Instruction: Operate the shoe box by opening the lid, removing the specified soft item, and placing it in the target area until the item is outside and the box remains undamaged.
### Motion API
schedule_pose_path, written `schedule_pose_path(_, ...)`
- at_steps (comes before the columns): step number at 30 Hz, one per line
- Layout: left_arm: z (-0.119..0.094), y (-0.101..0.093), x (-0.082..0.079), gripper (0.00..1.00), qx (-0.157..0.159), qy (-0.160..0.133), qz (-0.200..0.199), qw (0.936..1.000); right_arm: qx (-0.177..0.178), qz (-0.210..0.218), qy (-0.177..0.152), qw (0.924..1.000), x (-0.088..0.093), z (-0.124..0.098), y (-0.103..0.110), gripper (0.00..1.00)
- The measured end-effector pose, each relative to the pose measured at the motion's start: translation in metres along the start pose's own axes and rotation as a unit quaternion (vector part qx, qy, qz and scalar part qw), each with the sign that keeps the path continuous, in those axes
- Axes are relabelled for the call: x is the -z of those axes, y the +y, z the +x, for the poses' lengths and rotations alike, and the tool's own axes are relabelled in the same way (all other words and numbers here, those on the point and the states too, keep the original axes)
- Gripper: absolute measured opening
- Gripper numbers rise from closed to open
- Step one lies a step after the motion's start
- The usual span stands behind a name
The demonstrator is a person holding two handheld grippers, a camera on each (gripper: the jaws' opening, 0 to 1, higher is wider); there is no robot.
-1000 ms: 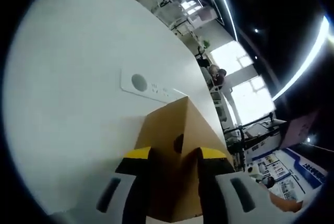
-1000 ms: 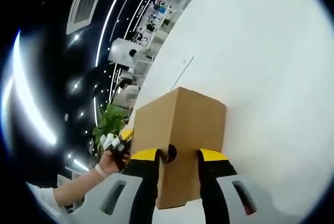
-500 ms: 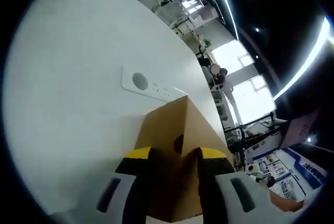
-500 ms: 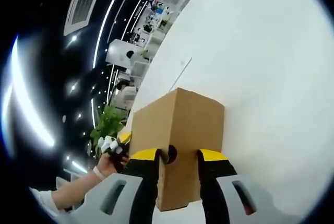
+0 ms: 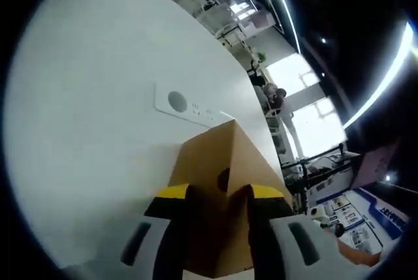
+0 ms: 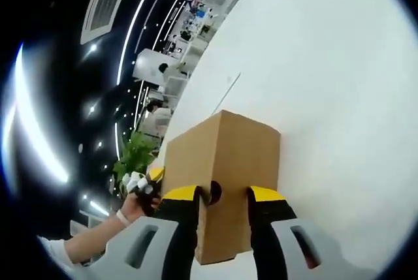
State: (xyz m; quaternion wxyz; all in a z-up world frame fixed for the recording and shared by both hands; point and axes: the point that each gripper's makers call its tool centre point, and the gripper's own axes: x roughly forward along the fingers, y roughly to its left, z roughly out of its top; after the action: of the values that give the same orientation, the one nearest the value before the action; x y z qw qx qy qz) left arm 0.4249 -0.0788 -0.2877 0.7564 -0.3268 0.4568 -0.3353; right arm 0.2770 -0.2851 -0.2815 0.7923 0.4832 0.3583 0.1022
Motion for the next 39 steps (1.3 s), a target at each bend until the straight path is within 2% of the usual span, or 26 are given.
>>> schedule_pose_path(14, -0.005, 0.0033, 0.0041, 0.33, -0.001, 0.003, -0.004, 1.0, 0.009, -0.013, 0.012, 0.9998, -0.0053, 0.001, -0.0015, 0.28)
schedule_pose_path(39, -0.0085, 0.0045, 0.0081, 0.33, 0.003, 0.001, -0.007, 1.0, 0.012, -0.017, 0.014, 0.9997, -0.0079, 0.0013, -0.0021, 0.28)
